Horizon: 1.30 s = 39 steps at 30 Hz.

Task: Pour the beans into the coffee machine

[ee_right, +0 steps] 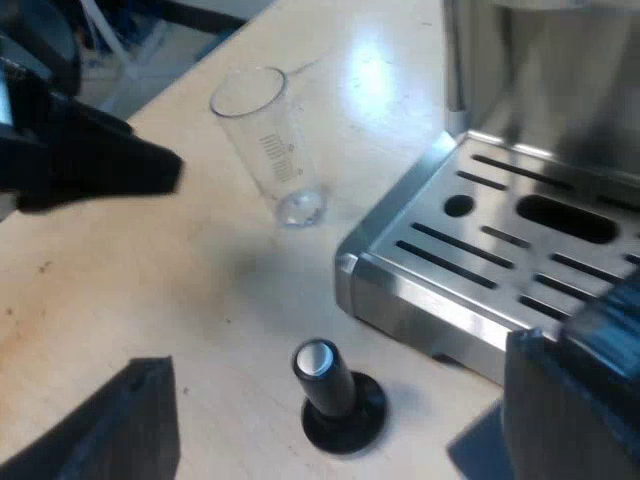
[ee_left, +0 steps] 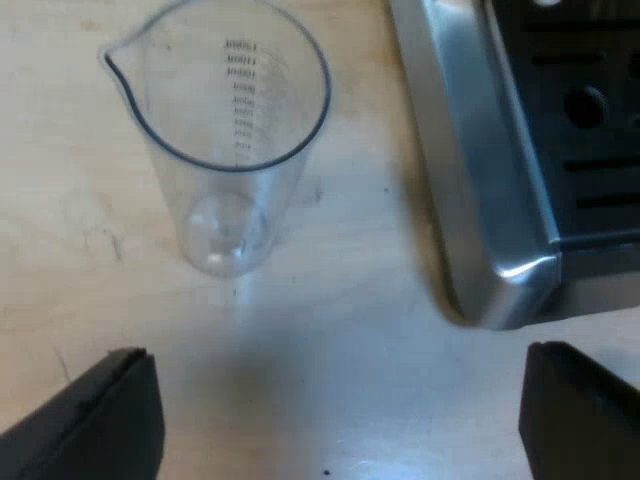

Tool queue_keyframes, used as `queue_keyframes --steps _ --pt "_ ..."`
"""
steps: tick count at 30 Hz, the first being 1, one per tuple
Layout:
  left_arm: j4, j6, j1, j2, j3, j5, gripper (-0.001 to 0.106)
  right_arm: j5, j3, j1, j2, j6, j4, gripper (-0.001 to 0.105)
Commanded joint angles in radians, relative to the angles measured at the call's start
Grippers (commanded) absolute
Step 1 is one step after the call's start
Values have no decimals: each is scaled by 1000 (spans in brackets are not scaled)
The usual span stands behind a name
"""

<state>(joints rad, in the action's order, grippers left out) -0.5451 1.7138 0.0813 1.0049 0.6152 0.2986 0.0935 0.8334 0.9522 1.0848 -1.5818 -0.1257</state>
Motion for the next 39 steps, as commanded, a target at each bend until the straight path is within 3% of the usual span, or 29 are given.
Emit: queue_keyframes --steps 1,6,16,22,25,30,39 --pt "-77 -4 -5 -84 42 -7 105 9 29 2 -54 -12 -96 68" --pt "-136 -4 -5 -170 82 -3 105 37 61 2 -131 -12 -206 68" --pt "-142 18 -5 -292 192 16 105 112 159 -25 -230 -37 -406 68" --pt "-177 18 -5 -313 253 21 105 74 250 -207 -230 -37 -495 68" --pt "-207 18 -5 -329 276 42 105 -35 274 -354 -230 -40 -495 68" --pt "-221 18 -5 -365 276 167 105 -88 276 -521 -230 -90 -515 68" --pt "-221 18 -5 -423 276 192 105 -93 276 -712 -235 -202 -575 68"
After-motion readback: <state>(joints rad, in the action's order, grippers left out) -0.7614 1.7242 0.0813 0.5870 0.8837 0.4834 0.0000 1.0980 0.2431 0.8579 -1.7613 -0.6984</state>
